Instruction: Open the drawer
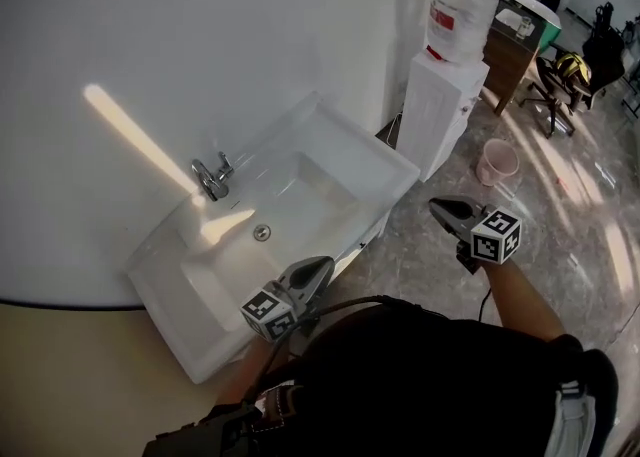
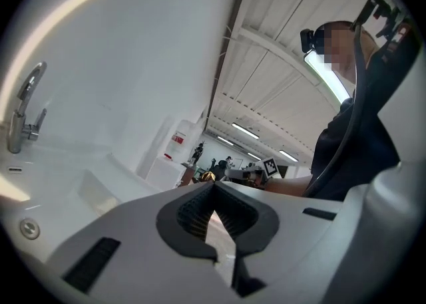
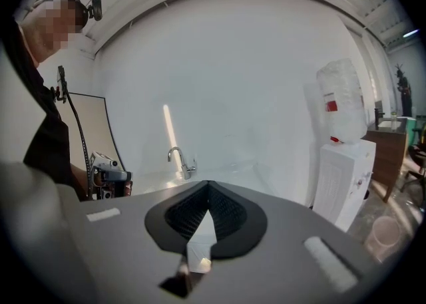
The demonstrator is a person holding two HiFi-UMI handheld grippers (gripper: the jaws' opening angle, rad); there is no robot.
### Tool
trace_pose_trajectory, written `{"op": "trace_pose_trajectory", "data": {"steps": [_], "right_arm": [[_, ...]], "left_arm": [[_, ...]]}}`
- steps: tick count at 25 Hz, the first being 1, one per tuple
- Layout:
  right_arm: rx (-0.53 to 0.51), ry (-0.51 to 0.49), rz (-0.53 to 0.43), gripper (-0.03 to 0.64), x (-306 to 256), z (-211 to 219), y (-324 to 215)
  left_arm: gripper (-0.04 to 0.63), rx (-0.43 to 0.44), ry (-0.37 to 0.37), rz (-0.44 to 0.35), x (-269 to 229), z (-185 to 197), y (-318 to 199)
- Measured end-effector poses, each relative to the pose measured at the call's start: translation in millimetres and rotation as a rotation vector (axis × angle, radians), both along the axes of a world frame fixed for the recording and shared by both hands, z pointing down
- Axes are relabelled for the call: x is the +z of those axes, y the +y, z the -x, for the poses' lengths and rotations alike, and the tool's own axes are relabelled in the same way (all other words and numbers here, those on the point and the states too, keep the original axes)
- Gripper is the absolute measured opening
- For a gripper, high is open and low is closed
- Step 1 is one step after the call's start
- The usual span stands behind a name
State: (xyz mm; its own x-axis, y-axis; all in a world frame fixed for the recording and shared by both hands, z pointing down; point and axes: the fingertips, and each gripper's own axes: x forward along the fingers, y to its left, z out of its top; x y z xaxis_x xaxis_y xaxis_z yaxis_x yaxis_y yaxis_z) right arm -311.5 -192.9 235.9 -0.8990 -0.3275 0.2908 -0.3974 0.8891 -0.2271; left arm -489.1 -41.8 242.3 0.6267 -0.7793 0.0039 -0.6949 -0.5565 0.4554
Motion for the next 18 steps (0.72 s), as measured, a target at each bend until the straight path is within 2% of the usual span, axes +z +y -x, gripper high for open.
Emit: {"op": "trace_pose_trajectory", "data": {"steps": [4,9,15,18], "right_arm": [[0.043,-0.007,0.036,0.002,39.4,-51.8,-19.1],[0.076,-0.012,0.120,0.002,106.9,-92.8,-32.4],[0.053,-0.003,0.133,0.002,174.1,-101.8,-47.7],[0.030,-0.024,0.149,0.002,215.3,-92.6,-55.8]], "left_arm": [[0.000,-0.002,-0.022,0.051,27.4,-41.8,-24.1],[0.000,-0.011,-0.059,0.150,73.9,-80.9,-46.8],[0.000,0.039,-0.052,0.218,140.4,-123.3,-59.9],[0.000,0.025,-0.077,0.231,178.3,-129.9,-70.8]]}}
